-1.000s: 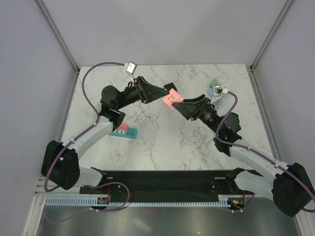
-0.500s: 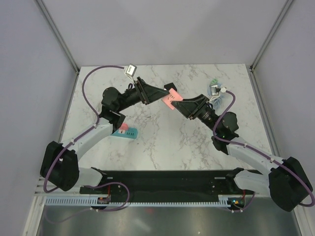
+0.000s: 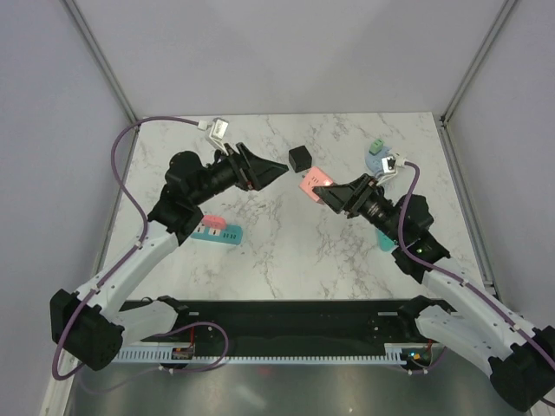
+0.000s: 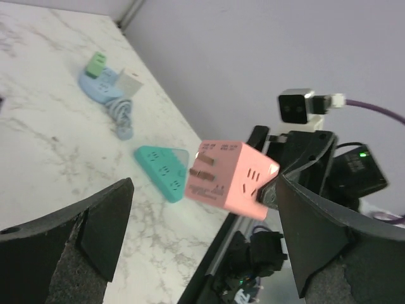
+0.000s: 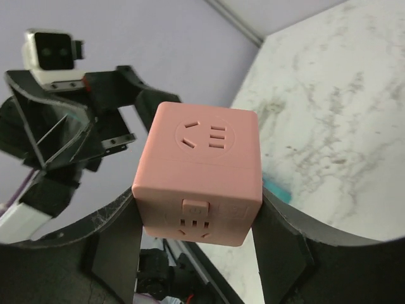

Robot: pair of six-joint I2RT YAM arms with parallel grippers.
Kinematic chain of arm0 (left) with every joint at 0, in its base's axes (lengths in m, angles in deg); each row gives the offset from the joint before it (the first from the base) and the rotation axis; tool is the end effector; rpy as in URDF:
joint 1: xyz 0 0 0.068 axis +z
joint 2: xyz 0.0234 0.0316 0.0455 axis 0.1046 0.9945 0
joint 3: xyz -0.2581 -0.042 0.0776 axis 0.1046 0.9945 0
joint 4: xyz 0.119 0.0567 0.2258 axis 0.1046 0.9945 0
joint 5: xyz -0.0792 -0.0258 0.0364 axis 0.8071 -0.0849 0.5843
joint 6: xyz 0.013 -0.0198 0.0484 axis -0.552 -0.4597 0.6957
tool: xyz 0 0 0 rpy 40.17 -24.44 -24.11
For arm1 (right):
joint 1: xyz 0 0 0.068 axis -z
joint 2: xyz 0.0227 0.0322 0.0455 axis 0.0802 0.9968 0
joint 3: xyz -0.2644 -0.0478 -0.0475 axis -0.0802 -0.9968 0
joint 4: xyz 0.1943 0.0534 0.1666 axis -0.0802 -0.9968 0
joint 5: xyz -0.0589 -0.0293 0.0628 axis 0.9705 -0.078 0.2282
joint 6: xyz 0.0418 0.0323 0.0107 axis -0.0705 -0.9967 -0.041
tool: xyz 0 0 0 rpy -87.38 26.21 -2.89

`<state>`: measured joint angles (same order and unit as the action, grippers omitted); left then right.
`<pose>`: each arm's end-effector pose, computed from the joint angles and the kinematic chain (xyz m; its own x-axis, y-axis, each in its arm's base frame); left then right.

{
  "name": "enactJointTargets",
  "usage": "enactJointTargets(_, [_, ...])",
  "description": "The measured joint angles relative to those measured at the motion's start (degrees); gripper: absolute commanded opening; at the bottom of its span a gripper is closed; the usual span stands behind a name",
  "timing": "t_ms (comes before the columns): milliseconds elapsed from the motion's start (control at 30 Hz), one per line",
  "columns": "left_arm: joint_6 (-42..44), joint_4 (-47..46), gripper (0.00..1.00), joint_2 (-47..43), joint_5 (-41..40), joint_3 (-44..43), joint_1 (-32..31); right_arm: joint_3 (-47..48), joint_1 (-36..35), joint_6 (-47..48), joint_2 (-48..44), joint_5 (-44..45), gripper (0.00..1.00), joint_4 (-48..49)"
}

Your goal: Insert the plug

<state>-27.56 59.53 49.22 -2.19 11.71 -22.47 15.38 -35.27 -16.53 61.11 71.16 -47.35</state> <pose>0.2297 -0.1441 0.3764 -0.5567 -0.4251 -0.7137 0.6335 0.3385 -0.6958 0.1763 0.1162 0.3177 -0.5194 0.6161 -0.5921 -0.5329 0.3080 0.7881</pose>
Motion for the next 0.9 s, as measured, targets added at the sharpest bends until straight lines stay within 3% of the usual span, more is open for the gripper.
enactJointTargets(167, [10.86,13.55,1.0,-4.22,-8.55,-0.02,0.0,9.38,1.14,6.43,-3.43,8.61,0.0,-26.8])
enactJointTargets(367, [16.83,27.32,1.0,-1.6,-17.7,0.02,0.02,18.01,2.08,5.03,-1.27,23.82,0.0,-50.64])
enactJointTargets(667, [21.03,34.77,1.0,-2.38,-20.59,0.2,0.0,27.93,2.19,-13.51,6.97,44.7,0.0,-79.43])
enactJointTargets(900, [22.62,34.95,1.0,-6.08,-22.82,1.38,0.0,33.97,2.34,-27.78,13.03,51.19,0.0,-88.85])
